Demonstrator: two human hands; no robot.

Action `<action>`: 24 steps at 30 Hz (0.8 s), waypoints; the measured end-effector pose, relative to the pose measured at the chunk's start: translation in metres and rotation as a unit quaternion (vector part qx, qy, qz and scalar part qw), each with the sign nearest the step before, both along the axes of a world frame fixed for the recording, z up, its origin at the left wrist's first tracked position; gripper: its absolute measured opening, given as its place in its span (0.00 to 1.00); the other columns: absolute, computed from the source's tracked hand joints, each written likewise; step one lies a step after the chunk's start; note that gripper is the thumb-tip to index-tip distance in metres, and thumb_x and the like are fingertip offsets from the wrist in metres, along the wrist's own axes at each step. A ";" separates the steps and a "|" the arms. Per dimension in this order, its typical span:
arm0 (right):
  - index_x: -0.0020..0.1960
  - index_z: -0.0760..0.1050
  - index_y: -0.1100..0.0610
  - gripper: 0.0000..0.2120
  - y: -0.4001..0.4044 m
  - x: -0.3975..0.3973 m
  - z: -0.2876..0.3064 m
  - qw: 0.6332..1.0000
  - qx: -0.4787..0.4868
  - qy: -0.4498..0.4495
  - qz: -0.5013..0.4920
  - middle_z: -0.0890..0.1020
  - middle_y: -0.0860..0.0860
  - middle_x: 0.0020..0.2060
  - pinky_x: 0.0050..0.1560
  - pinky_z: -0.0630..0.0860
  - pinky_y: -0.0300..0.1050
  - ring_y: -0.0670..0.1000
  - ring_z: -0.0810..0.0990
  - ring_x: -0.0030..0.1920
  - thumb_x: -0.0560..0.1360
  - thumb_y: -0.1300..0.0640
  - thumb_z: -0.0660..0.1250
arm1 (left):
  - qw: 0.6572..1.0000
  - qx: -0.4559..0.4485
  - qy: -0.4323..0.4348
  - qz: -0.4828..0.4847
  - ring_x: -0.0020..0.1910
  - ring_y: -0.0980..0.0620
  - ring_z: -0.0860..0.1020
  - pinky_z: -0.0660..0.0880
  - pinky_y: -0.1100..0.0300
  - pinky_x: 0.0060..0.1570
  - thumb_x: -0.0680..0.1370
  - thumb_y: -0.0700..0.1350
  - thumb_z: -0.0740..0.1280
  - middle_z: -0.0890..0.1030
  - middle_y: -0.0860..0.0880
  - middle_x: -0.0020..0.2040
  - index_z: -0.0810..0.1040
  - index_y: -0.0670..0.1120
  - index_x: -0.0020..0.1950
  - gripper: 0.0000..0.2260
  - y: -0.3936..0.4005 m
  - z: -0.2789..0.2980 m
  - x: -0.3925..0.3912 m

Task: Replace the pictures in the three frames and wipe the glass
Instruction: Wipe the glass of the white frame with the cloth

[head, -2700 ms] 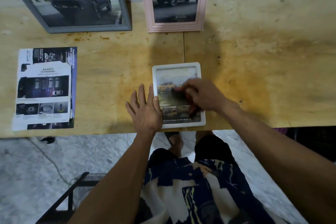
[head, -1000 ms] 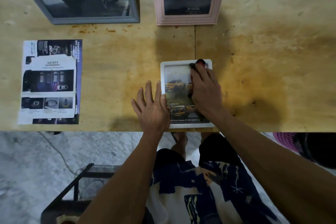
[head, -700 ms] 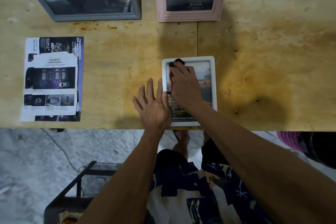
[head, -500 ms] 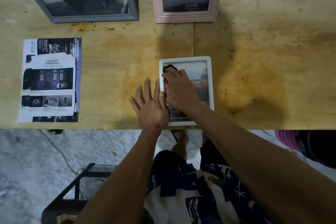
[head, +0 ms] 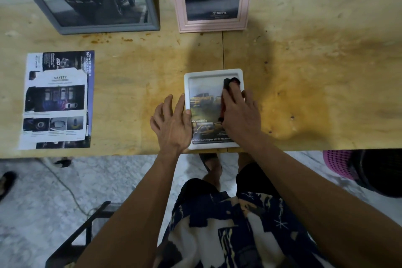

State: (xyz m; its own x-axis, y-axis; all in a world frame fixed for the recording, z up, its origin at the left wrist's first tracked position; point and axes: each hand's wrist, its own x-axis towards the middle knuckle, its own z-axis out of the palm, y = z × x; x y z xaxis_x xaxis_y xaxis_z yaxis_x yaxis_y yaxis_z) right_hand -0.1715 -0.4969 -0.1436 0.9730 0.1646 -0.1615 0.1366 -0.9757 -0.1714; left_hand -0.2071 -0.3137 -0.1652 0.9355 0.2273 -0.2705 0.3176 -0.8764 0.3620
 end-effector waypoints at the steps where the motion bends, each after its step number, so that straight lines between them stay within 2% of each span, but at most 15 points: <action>1: 0.73 0.63 0.59 0.31 0.006 -0.005 -0.002 1.000 0.005 0.002 -0.003 0.60 0.57 0.75 0.58 0.70 0.54 0.61 0.67 0.63 0.71 0.57 0.65 | 1.000 0.000 0.005 -0.002 0.75 0.43 0.54 0.52 0.40 0.71 0.84 0.59 0.51 0.57 0.52 0.78 0.63 0.62 0.76 0.20 0.002 0.000 0.002; 5: 0.73 0.63 0.61 0.34 0.028 -0.013 -0.008 0.996 0.075 0.041 -0.040 0.60 0.59 0.76 0.70 0.60 0.54 0.63 0.64 0.69 0.69 0.60 0.70 | 1.000 -0.010 0.025 0.008 0.75 0.43 0.53 0.50 0.42 0.72 0.83 0.59 0.54 0.57 0.53 0.78 0.67 0.64 0.73 0.18 0.004 0.003 0.006; 7: 0.73 0.64 0.60 0.33 0.042 -0.016 -0.003 0.994 0.092 0.051 -0.007 0.62 0.57 0.76 0.72 0.59 0.53 0.61 0.64 0.72 0.70 0.61 0.71 | 0.999 -0.014 0.029 0.007 0.75 0.43 0.52 0.49 0.42 0.72 0.83 0.59 0.54 0.57 0.53 0.78 0.67 0.65 0.73 0.18 0.004 0.004 0.006; 10: 0.65 0.74 0.62 0.22 0.063 -0.028 0.001 0.981 0.189 0.023 0.021 0.74 0.60 0.68 0.60 0.72 0.55 0.60 0.71 0.63 0.71 0.64 0.68 | 0.999 -0.016 0.041 0.010 0.75 0.44 0.51 0.48 0.43 0.73 0.83 0.57 0.54 0.55 0.53 0.78 0.66 0.65 0.74 0.18 0.003 0.006 0.007; 11: 0.65 0.74 0.61 0.20 0.068 -0.035 0.002 0.974 0.224 0.032 0.008 0.73 0.60 0.69 0.58 0.73 0.55 0.61 0.72 0.60 0.74 0.63 0.66 | 0.999 -0.018 0.045 0.012 0.75 0.45 0.51 0.47 0.44 0.73 0.83 0.57 0.54 0.55 0.54 0.78 0.65 0.66 0.74 0.18 0.003 0.006 0.008; 13: 0.69 0.72 0.59 0.20 0.069 -0.046 0.005 0.972 0.230 0.040 0.011 0.70 0.59 0.71 0.56 0.72 0.55 0.62 0.72 0.57 0.77 0.62 0.64 | 0.999 -0.018 0.045 0.015 0.75 0.45 0.51 0.47 0.44 0.73 0.83 0.56 0.54 0.55 0.54 0.78 0.65 0.66 0.74 0.19 0.003 0.006 0.008; 14: 0.68 0.73 0.60 0.21 0.068 -0.049 0.006 0.975 0.222 0.020 0.021 0.72 0.59 0.70 0.55 0.73 0.54 0.61 0.71 0.57 0.76 0.63 0.66 | 0.999 -0.014 0.041 0.016 0.75 0.45 0.52 0.48 0.44 0.73 0.83 0.57 0.54 0.55 0.55 0.78 0.65 0.66 0.73 0.18 0.002 0.005 0.008; 17: 0.56 0.81 0.65 0.21 0.056 -0.054 0.009 0.974 0.192 -0.040 0.110 0.81 0.60 0.57 0.49 0.79 0.55 0.58 0.71 0.58 0.64 0.66 0.77 | 0.999 -0.002 0.032 0.014 0.74 0.44 0.54 0.51 0.43 0.72 0.83 0.58 0.53 0.57 0.54 0.78 0.66 0.66 0.73 0.18 0.002 0.003 0.007; 19: 0.58 0.80 0.62 0.19 0.051 -0.054 0.007 0.979 0.162 0.016 0.120 0.79 0.58 0.61 0.55 0.76 0.55 0.60 0.73 0.61 0.67 0.64 0.74 | 1.000 0.010 0.023 0.008 0.74 0.44 0.55 0.53 0.43 0.72 0.83 0.59 0.52 0.58 0.53 0.78 0.66 0.65 0.74 0.19 0.001 0.003 0.005; 21: 0.57 0.79 0.59 0.14 0.042 -0.057 0.002 0.984 0.152 0.035 0.089 0.75 0.57 0.65 0.57 0.72 0.54 0.61 0.73 0.59 0.71 0.64 0.68 | 1.000 0.023 0.010 0.000 0.73 0.43 0.57 0.54 0.41 0.70 0.83 0.59 0.52 0.59 0.52 0.78 0.65 0.64 0.75 0.19 0.000 0.002 0.003; 23: 0.50 0.81 0.59 0.12 0.027 -0.058 0.001 0.988 0.133 0.027 0.078 0.76 0.57 0.61 0.56 0.71 0.53 0.59 0.72 0.56 0.72 0.62 0.62 | 0.999 0.032 0.001 -0.009 0.73 0.42 0.57 0.55 0.41 0.69 0.84 0.59 0.51 0.59 0.51 0.78 0.65 0.63 0.75 0.20 0.000 0.001 0.002; 24: 0.48 0.81 0.59 0.14 0.017 -0.058 0.001 0.990 0.115 0.033 0.078 0.76 0.56 0.60 0.55 0.71 0.53 0.60 0.73 0.54 0.72 0.61 0.57 | 0.999 0.034 -0.003 -0.010 0.73 0.42 0.57 0.55 0.41 0.69 0.84 0.58 0.50 0.59 0.50 0.78 0.65 0.62 0.75 0.20 0.000 0.000 0.001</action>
State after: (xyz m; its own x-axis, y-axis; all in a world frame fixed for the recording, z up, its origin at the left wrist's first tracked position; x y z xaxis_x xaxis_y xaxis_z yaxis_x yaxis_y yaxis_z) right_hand -0.2295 -0.4803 -0.1423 0.9211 0.3525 -0.1651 0.2642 -0.8777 -0.3999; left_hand -0.2059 -0.3140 -0.1651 0.9414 0.2268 -0.2498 0.2983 -0.9053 0.3023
